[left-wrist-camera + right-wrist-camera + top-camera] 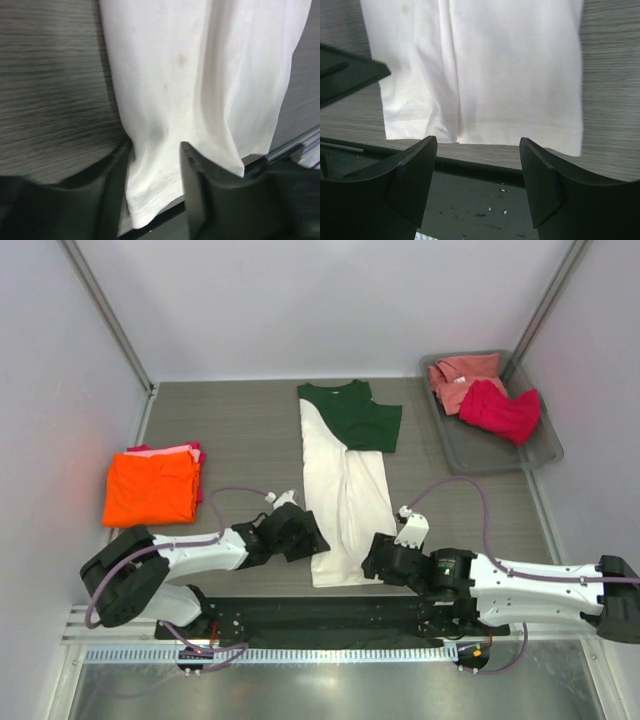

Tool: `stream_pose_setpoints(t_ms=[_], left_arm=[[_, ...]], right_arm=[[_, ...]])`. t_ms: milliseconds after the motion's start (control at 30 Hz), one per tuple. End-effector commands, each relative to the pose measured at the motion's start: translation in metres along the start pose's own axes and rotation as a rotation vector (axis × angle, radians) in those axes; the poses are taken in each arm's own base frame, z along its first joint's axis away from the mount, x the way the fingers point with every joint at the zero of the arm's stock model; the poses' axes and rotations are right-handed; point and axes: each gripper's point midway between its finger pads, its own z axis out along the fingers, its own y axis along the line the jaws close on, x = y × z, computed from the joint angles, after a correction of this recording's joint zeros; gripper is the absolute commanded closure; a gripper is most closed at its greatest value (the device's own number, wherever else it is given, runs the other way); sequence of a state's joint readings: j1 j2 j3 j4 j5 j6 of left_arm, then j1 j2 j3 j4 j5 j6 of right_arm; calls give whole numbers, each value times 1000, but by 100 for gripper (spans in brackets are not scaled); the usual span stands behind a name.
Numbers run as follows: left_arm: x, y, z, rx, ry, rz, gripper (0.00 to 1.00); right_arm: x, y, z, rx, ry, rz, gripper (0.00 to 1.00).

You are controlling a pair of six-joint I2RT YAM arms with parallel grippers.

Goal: Fold and stack the t-shirts

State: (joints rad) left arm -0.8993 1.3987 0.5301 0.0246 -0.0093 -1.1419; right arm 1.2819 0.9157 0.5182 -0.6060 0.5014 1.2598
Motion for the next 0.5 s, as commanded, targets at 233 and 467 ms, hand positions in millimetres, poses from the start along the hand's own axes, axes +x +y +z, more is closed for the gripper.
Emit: stream_pose_setpoints(t_ms=[233,467], left_arm=[[43,10,-27,-135,7,102,35],[61,24,-23,-140,44,71,57]], right_arm=[[-44,-60,-13,359,-145,-70,31],[-33,-75,2,349,-59,-49,45]])
